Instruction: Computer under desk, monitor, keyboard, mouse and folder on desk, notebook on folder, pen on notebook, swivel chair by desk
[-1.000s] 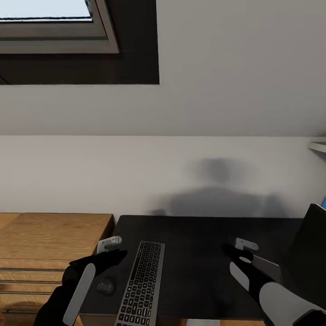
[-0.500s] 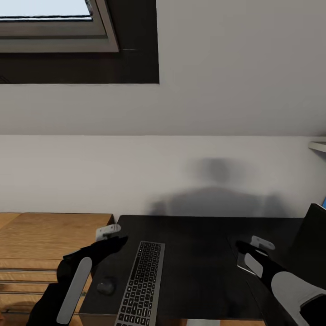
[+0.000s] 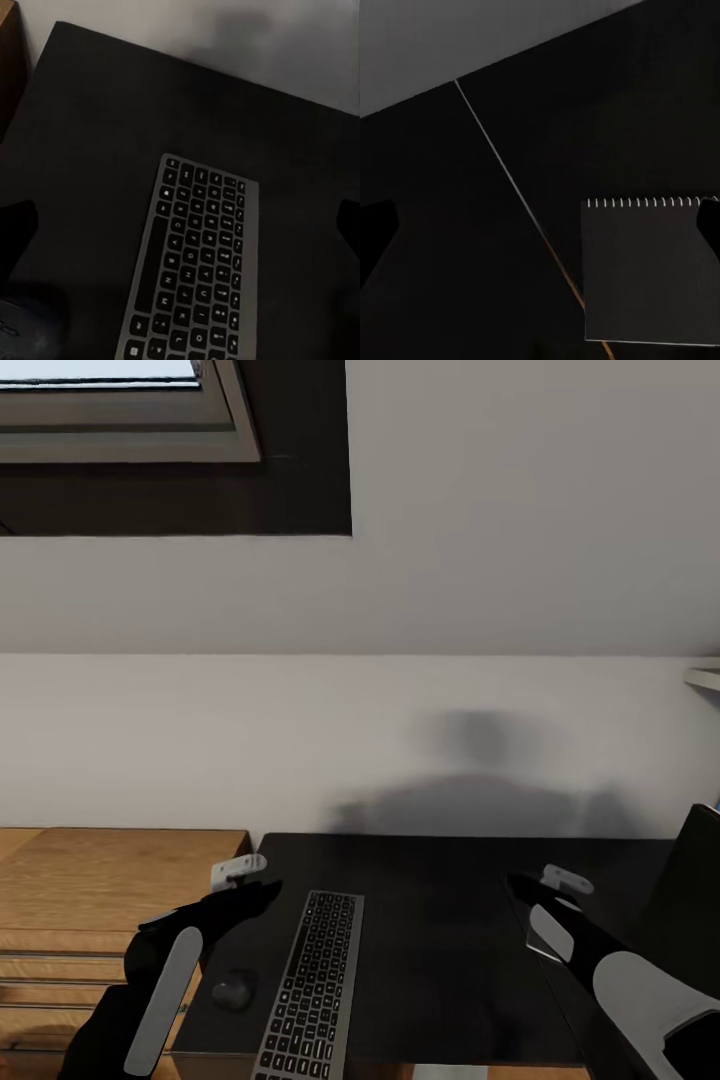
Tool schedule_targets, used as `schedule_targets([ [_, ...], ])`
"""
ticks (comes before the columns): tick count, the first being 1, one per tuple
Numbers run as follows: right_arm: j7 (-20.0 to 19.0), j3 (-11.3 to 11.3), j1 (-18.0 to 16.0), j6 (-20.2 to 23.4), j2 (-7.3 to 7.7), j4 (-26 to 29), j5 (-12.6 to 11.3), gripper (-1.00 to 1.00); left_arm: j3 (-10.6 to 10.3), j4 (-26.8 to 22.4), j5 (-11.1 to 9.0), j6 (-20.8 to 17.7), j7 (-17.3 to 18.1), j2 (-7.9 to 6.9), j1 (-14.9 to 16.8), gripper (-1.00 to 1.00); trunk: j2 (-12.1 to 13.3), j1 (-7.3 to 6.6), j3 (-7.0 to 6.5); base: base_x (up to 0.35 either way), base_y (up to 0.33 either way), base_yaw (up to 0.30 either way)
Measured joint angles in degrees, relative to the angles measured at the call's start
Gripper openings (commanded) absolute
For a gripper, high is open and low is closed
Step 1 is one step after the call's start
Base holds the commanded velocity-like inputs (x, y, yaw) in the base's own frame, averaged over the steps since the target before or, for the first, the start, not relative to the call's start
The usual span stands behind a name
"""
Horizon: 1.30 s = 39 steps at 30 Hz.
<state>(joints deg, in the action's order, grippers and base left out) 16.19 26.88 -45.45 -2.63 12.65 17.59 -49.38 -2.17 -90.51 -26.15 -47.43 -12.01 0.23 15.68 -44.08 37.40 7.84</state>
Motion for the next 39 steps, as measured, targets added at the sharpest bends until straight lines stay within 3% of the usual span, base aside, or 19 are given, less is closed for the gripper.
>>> schedule_targets([
  [19, 0.2, -0.1, 0.1, 0.4, 0.43, 0.8, -0.1, 1.00, 0.3, 0.1, 0.1, 0.0, -0.2, -0.09, 0.0, 1.00, -7.6, 4.18, 3.42, 0.000, 0.000, 0.000],
  [28, 1.3, -0.1, 0.0, 2.6, 0.35, 0.8, -1.7, 1.00, 2.3, 0.1, 0.1, 0.0, -0.3, -0.14, 0.0, 1.00, -11.2, 6.16, 5.04, 0.000, 0.000, 0.000],
  [39, 1.4, 0.0, 0.0, 2.6, 0.36, 0.9, -1.9, 1.00, 4.3, 0.1, 0.1, 0.0, -0.4, -0.09, 0.0, 1.00, -15.7, 8.57, 7.02, 0.000, 0.000, 0.000],
])
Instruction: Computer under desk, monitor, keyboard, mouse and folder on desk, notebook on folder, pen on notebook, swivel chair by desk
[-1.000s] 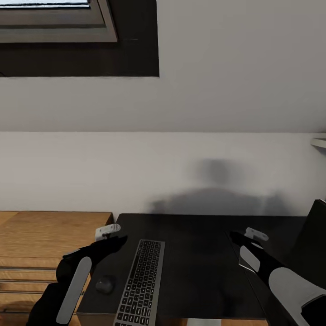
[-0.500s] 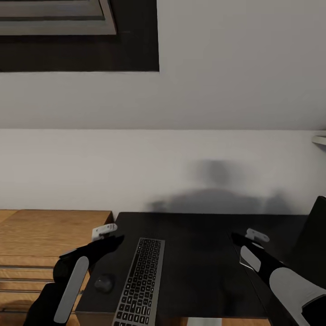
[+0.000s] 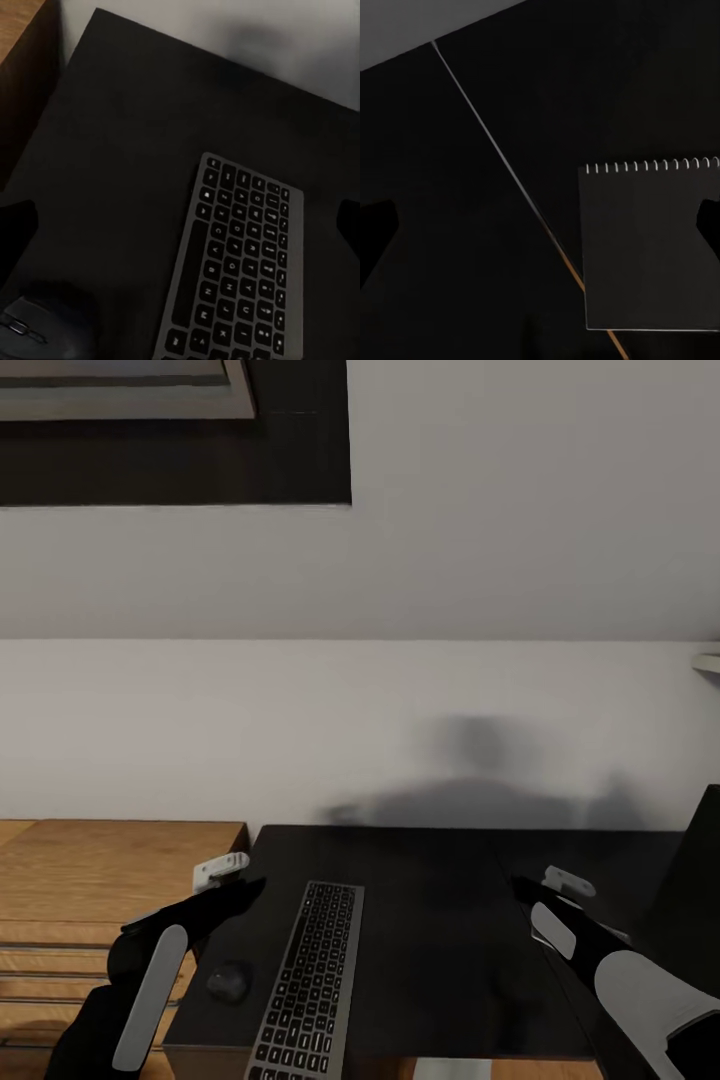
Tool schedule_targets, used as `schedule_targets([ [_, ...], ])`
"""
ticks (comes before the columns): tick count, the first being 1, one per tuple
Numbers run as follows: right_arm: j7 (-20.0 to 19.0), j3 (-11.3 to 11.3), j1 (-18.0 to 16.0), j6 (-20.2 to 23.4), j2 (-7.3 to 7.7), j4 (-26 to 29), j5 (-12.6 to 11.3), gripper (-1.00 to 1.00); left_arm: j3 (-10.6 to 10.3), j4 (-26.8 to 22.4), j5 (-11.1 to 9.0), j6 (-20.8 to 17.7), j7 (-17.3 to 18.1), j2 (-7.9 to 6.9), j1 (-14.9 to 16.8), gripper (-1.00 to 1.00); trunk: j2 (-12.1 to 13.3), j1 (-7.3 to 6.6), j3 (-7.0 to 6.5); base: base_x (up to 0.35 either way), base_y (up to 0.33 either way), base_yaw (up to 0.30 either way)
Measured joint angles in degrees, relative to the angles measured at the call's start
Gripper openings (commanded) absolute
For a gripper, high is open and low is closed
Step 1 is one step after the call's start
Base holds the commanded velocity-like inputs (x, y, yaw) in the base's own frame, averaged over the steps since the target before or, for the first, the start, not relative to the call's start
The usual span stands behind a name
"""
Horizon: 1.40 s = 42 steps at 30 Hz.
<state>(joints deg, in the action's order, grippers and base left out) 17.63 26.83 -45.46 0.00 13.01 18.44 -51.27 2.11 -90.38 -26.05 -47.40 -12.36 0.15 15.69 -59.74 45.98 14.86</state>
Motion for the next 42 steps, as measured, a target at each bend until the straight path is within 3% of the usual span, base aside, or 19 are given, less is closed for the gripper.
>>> schedule_targets([
  [20, 1.4, 0.0, 0.0, 0.0, 0.05, 0.0, 0.0, 1.00, 0.1, 0.0, -0.1, 0.0, 0.0, 0.36, 0.0, 1.00, -8.0, 4.40, 3.60, 0.000, 0.000, -0.002],
  [27, 4.5, 0.0, 0.0, -0.1, 0.02, 0.0, 0.0, 1.00, 0.1, 0.0, -0.1, 0.0, 0.0, 0.48, 0.0, 1.00, -10.8, 5.93, 4.71, 0.000, 0.000, -0.168],
  [42, 5.2, 0.3, 0.0, -0.3, -0.27, 0.1, 0.2, 1.00, 0.1, 0.0, -0.1, 0.0, 0.0, 0.43, 0.0, 1.00, -16.9, 9.23, 7.19, 0.000, 0.000, -0.098],
])
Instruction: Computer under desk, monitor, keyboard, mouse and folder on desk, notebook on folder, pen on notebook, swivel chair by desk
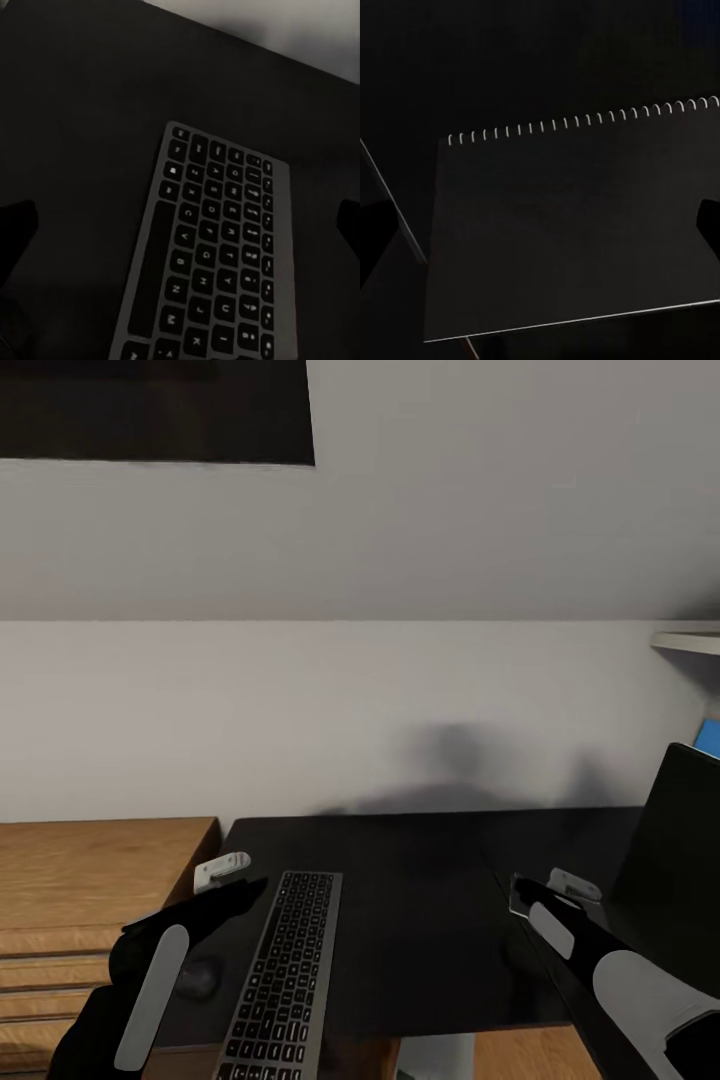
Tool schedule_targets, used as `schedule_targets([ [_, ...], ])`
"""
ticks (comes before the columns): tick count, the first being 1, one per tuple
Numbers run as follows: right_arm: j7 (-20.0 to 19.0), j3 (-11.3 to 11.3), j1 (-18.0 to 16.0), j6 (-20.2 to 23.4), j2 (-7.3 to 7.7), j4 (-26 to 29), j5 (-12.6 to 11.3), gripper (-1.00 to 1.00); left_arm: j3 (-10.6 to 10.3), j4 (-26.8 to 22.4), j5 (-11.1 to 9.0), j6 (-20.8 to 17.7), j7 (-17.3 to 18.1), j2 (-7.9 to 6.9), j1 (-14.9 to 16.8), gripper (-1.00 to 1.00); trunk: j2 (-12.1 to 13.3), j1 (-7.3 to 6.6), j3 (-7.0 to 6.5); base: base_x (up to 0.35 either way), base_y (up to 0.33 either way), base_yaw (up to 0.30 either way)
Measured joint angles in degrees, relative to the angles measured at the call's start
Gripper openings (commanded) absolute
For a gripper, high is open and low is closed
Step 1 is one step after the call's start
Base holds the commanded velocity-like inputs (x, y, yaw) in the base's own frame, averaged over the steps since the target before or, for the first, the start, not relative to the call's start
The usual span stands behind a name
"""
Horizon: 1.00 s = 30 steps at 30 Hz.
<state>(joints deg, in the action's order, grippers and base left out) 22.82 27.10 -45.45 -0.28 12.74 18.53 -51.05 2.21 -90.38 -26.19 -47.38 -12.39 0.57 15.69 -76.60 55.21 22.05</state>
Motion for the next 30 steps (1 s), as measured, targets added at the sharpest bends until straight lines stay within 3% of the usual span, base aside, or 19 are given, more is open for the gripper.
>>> schedule_targets([
  [19, 0.0, -0.1, 0.0, 0.0, 0.01, 0.0, 0.1, 1.00, 0.0, 0.1, 0.0, -0.1, 0.0, 0.02, 0.0, 1.00, -7.6, 4.18, 3.41, 0.000, 0.000, 0.000],
  [30, -0.1, 0.1, 0.0, -0.1, 0.03, 0.0, 0.1, 1.00, -0.1, 1.5, 0.1, 0.0, 0.1, 0.02, 0.0, 1.00, -7.6, 4.18, 3.42, 0.000, 0.000, 0.000],
])
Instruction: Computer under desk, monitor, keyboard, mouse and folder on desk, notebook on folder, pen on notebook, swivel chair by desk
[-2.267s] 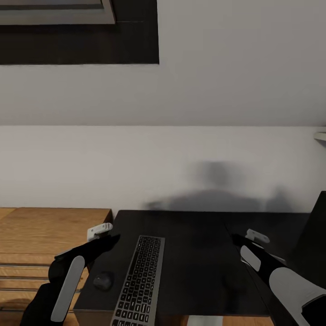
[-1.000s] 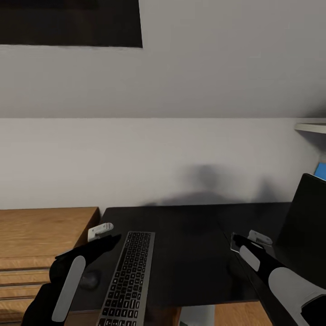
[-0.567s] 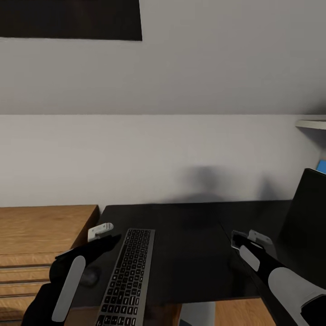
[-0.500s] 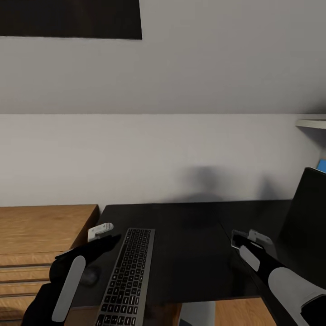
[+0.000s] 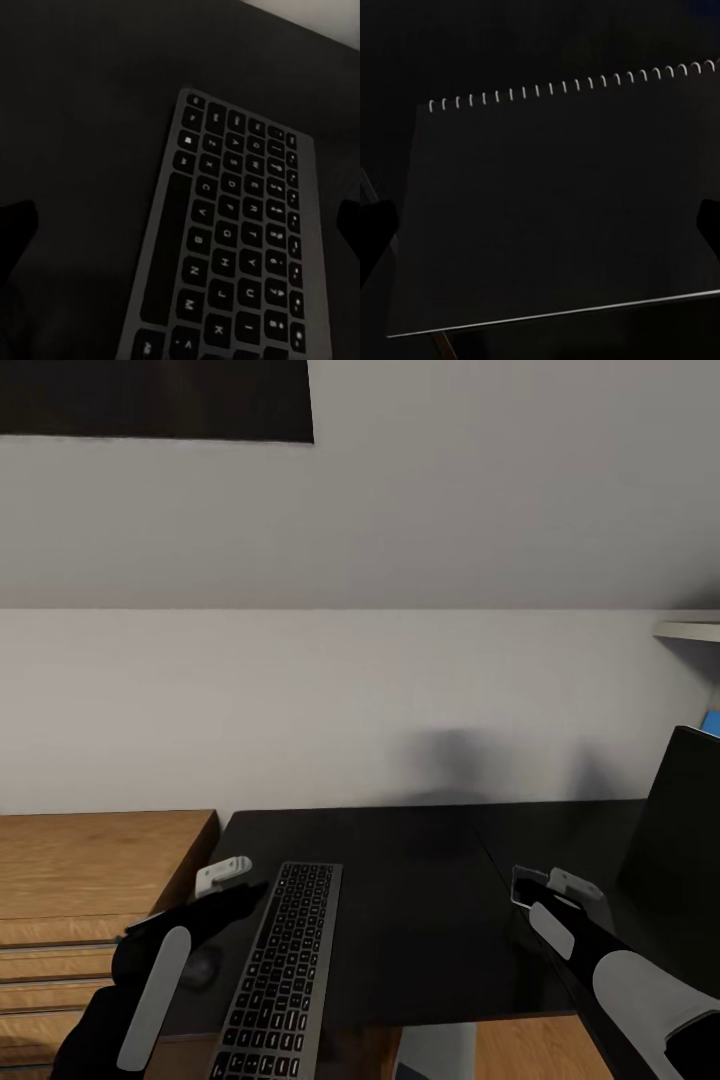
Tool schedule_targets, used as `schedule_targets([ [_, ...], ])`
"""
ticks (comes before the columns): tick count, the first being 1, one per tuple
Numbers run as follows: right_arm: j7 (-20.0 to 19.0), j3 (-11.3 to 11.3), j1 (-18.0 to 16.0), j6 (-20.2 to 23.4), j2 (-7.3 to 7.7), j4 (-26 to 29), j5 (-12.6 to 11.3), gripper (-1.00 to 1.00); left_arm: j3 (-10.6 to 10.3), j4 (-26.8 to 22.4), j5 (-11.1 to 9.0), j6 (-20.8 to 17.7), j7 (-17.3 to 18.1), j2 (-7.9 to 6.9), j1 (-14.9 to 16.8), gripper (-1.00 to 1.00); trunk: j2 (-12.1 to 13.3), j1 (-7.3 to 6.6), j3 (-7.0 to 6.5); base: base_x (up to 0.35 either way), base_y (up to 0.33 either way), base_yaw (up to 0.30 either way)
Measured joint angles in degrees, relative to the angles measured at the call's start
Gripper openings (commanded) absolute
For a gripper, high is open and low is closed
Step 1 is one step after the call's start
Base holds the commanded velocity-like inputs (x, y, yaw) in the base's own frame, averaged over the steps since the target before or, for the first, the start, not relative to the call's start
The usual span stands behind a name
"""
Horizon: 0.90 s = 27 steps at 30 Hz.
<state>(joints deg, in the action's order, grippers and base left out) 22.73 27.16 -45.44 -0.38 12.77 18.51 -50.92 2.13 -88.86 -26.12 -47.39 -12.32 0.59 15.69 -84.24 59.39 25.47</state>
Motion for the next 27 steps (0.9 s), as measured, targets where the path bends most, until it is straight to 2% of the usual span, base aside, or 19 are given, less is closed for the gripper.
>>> schedule_targets([
  [22, 0.1, 0.1, 0.0, 0.0, -0.02, 0.2, 0.1, 1.00, 0.0, 1.7, 0.0, 0.0, 0.1, -0.10, 0.0, 1.00, 0.0, 0.00, 0.00, 0.016, -0.008, 0.000],
  [23, 0.4, 0.3, 0.0, 0.3, -0.17, 0.5, 0.4, 1.00, 0.4, 1.4, -0.3, -0.1, 0.3, -0.40, 0.0, 1.00, 0.0, 0.00, 0.00, 0.000, 0.000, 0.000],
  [27, 1.7, 0.2, -0.1, 0.8, -0.33, 0.3, 1.1, 1.00, 1.0, 0.1, -0.4, -0.1, 0.1, 0.06, 0.0, 1.00, 0.0, 0.00, 0.00, 0.000, 0.000, 0.000],
])
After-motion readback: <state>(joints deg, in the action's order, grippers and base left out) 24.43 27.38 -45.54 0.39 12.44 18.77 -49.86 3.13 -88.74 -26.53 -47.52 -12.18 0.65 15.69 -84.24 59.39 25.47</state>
